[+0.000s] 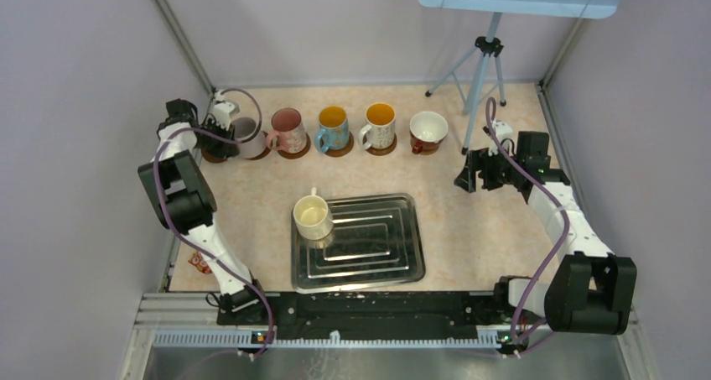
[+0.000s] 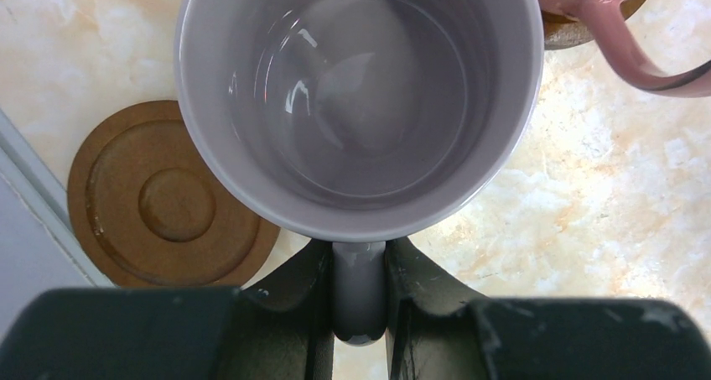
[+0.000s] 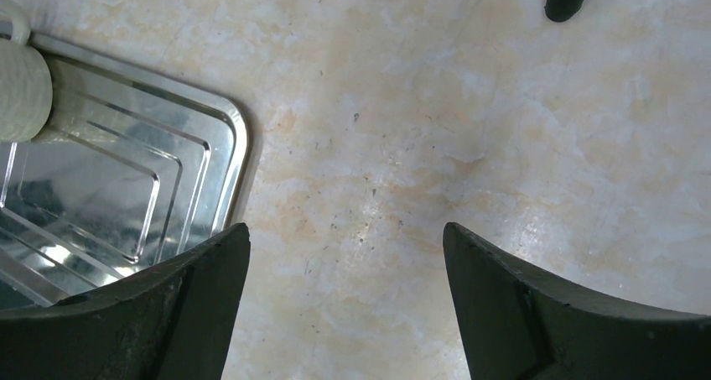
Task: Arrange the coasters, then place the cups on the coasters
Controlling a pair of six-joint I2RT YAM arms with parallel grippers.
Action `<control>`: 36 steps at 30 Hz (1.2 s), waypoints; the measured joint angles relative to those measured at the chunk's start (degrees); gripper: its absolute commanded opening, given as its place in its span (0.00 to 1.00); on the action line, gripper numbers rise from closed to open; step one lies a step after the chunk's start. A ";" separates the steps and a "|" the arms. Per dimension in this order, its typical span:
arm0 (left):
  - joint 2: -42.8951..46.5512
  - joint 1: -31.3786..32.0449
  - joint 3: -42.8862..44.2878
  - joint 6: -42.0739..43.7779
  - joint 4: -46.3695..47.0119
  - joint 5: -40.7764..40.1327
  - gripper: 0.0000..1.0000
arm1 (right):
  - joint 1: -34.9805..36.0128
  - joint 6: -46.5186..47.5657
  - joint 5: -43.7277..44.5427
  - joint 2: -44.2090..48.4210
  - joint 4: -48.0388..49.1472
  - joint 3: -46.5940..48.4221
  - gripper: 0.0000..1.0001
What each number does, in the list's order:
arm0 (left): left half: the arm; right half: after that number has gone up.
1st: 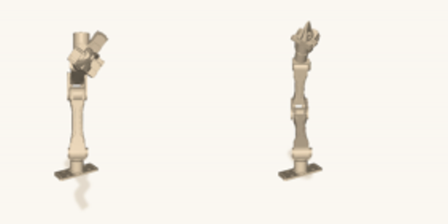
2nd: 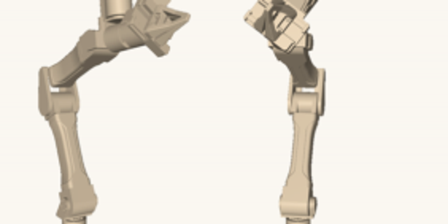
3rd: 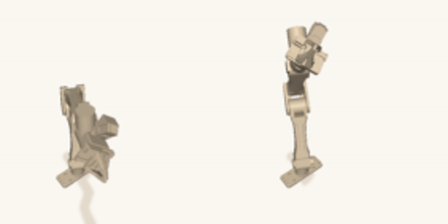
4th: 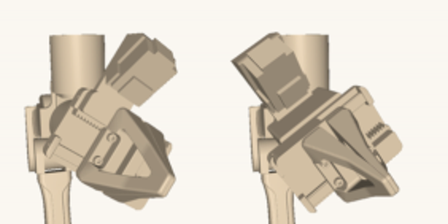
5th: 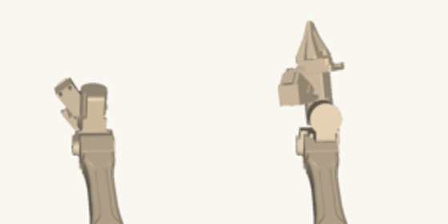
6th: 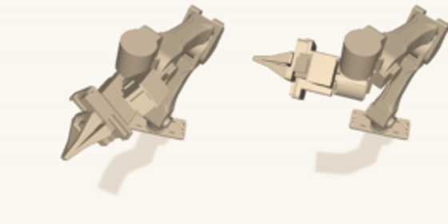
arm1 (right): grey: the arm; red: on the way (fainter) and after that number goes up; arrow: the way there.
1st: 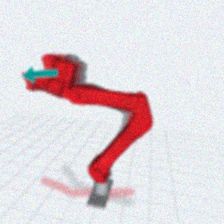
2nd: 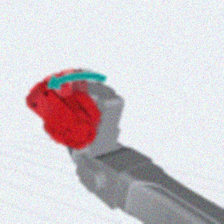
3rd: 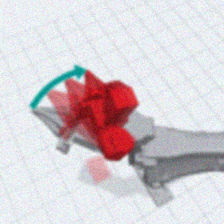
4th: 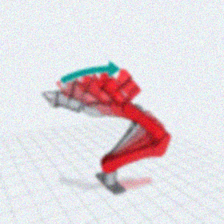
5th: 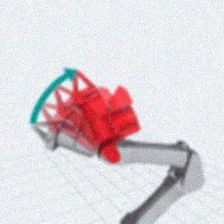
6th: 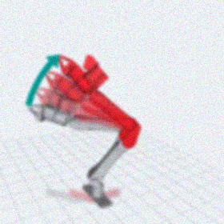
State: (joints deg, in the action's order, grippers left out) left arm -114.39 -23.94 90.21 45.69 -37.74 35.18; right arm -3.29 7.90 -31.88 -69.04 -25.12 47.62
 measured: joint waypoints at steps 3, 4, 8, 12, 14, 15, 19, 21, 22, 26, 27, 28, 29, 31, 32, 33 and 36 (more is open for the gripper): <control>-0.98 0.04 0.02 0.85 -0.04 -0.07 0.02 | 0.00 0.00 0.24 -0.02 0.00 0.00 0.84; -1.09 0.04 0.02 1.01 -0.02 -0.02 0.02 | 0.00 0.00 0.31 -0.02 0.00 0.00 0.84; -1.40 0.11 0.09 1.49 0.31 -0.02 0.03 | 0.00 0.00 0.37 -0.04 0.02 0.00 0.84; -1.46 0.37 0.11 2.25 0.52 -0.04 0.04 | 0.00 0.00 0.55 -0.04 0.02 0.00 0.84; -1.51 0.44 0.11 2.47 0.59 -0.02 0.04 | 0.00 0.00 0.61 -0.04 0.02 0.00 0.84; -1.51 0.48 0.11 2.49 0.61 -0.04 0.04 | 0.00 0.00 0.63 -0.04 0.04 0.00 0.84; -1.64 0.74 0.15 2.51 0.94 -0.02 0.05 | 0.00 0.00 0.74 -0.04 0.04 0.00 0.84; -1.99 0.85 0.35 2.51 1.01 -0.02 0.05 | 0.00 0.00 0.74 -0.07 0.04 0.00 0.84; -2.27 0.92 0.48 2.54 1.14 -0.02 0.06 | 0.00 0.00 0.74 -0.07 0.02 0.00 0.84; -2.64 1.14 0.55 2.71 1.68 -0.07 0.11 | 0.00 0.00 0.76 -0.07 0.02 0.00 0.84; -2.69 1.16 0.55 2.71 1.75 -0.04 0.11 | 0.00 0.00 0.76 -0.07 0.02 0.00 0.84; -2.78 1.18 0.55 2.73 1.81 -0.02 0.12 | 0.00 0.00 0.76 -0.07 0.02 0.00 0.84; -2.80 1.18 0.55 2.78 1.92 0.00 0.13 | 0.00 0.00 0.76 -0.07 0.02 0.00 0.84; -2.89 1.22 0.55 2.91 2.19 0.00 0.14 | 0.00 0.00 0.76 -0.07 0.02 0.00 0.84; -2.91 1.25 0.55 2.93 2.25 -0.04 0.15 | 0.00 0.02 0.76 -0.07 0.02 0.00 0.84; -2.91 1.29 0.55 2.95 2.25 -0.09 0.16 | 0.00 0.00 0.76 -0.07 0.02 0.00 0.84; -2.99 1.38 0.55 2.95 2.56 -0.11 0.19 | 0.00 0.00 0.76 -0.07 0.02 0.00 0.84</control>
State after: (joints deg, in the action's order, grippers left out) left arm -117.38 -22.57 90.76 48.64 -35.18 35.07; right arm -3.29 7.90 -31.11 -69.10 -25.10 47.62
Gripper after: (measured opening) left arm 0.271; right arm 0.840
